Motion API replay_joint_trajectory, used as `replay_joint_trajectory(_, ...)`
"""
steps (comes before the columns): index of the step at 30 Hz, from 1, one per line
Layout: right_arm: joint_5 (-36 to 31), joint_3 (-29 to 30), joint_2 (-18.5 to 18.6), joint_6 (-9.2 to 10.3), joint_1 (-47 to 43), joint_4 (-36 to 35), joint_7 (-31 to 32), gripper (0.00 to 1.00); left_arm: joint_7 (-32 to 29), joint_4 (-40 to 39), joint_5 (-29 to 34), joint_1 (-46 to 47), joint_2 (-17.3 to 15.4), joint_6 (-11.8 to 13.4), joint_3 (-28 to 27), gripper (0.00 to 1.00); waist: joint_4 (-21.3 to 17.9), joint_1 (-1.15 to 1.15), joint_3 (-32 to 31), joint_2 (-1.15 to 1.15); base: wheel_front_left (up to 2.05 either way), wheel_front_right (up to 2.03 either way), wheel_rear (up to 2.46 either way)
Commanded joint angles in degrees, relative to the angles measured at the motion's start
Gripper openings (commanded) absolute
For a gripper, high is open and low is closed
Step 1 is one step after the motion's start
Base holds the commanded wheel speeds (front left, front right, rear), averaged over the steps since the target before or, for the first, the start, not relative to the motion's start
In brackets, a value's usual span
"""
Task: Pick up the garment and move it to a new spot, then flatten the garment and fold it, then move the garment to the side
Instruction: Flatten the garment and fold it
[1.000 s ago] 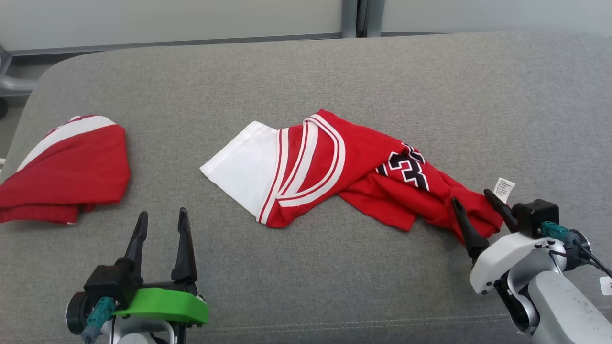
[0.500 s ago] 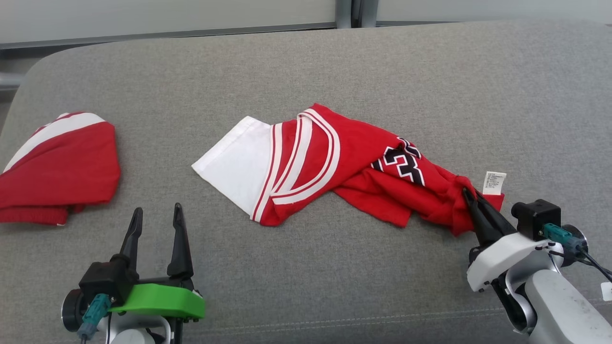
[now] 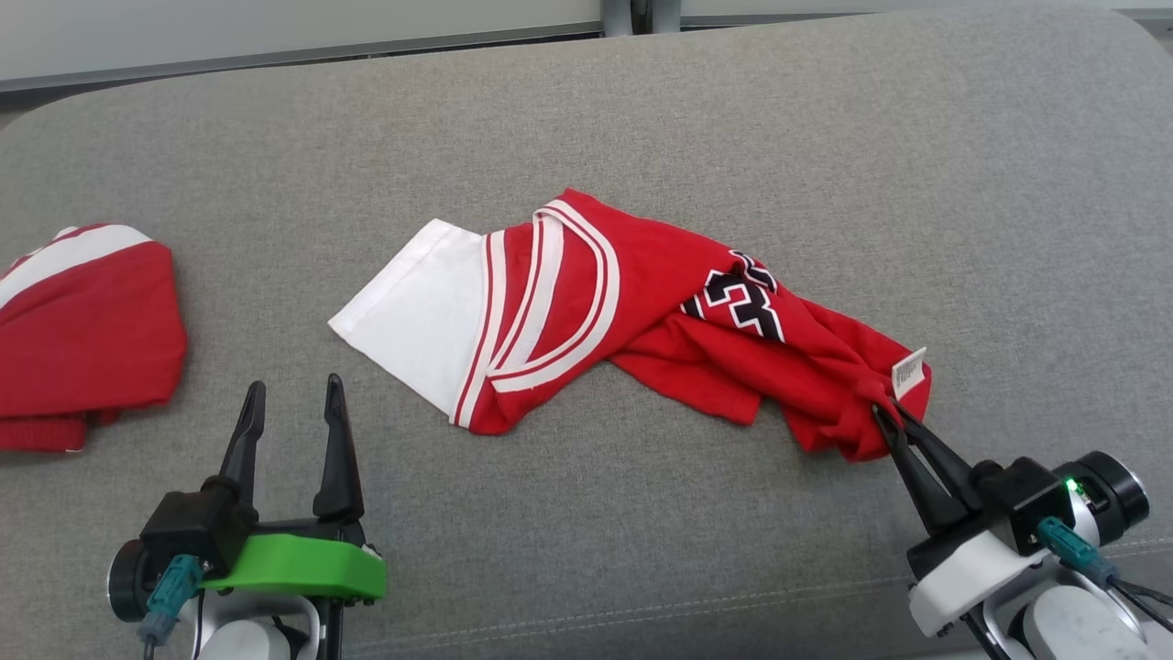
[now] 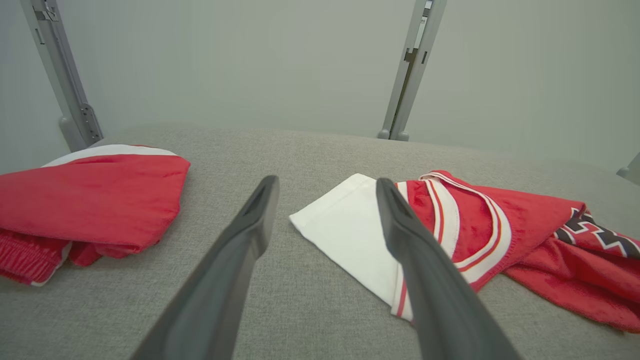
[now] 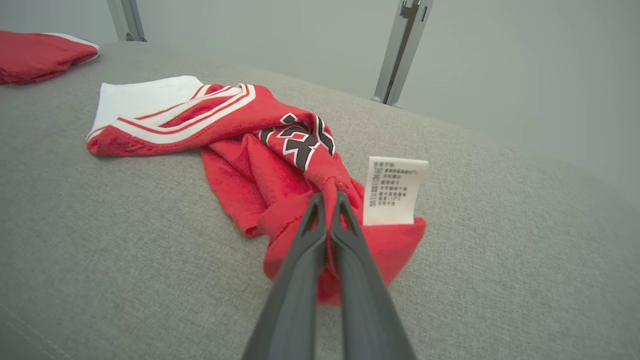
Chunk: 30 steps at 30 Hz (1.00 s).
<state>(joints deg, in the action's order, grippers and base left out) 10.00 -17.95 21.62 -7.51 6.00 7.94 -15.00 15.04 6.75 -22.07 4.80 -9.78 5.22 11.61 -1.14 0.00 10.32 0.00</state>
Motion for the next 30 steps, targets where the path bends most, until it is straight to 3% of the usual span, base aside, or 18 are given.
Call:
replay_joint_trajectory(1,-0.43,0.06,0.55,0.05,-1.21,0.05,-0.17,0.00,0.19,-0.11,0.14,0.93,-0.40,-0.07,-0.01,1.00,-0.08,0.00,0.14,0.00,0.00,0.00,0.00)
replay_joint_trajectory(12,-1.90,5.21,1.27,0.06,-2.76,4.42,-0.15,0.00,0.21,-0.06,-0.04,1.51,-0.52,0.18,0.06,1.00,0.01,0.00,0.70,0.00,0.00,0.00,0.00)
replay_joint_trajectory(13,-1.70,5.75,1.00,0.05,-2.53,5.00,-0.15,0.11,0.21,-0.13,-0.04,1.57,-0.43,0.25,0.18,1.00,0.10,0.00,0.71,0.00,0.00,0.00,0.00)
replay_joint_trajectory(14,-1.37,6.41,0.62,0.05,-2.37,5.78,-0.16,0.36,0.21,-0.14,-0.06,1.61,-0.45,0.27,0.19,1.00,0.20,0.00,0.69,0.00,0.00,0.00,0.00)
replay_joint_trajectory(15,-1.07,7.07,0.26,0.05,-2.47,6.91,-0.16,0.53,0.21,-0.04,-0.16,1.66,-0.51,0.16,0.17,1.00,0.30,0.00,0.64,0.00,0.00,0.00,0.00)
replay_joint_trajectory(16,-1.03,7.76,-0.06,0.06,-2.35,7.53,-0.16,0.87,0.21,0.07,-0.24,1.67,-0.55,0.09,0.19,1.00,0.41,0.00,0.55,0.00,0.00,0.00,0.00)
replay_joint_trajectory(17,-0.72,8.49,-0.51,0.06,-2.26,7.92,-0.16,1.00,0.21,0.10,-0.26,1.63,-0.48,0.11,0.26,1.00,0.54,0.00,0.43,0.00,0.00,0.00,0.00)
replay_joint_trajectory(22,1.22,12.59,-3.53,0.05,-3.76,8.62,-0.16,1.00,0.21,0.02,-0.41,0.80,-0.41,0.37,0.27,1.00,0.86,0.00,-0.11,0.00,0.00,0.00,0.00)
replay_joint_trajectory(30,3.91,20.43,-8.65,0.05,-6.06,2.80,-0.16,1.00,0.21,-0.36,-0.46,-0.31,-1.03,0.90,-0.24,1.00,0.41,0.00,-1.14,0.00,0.00,0.00,0.00)
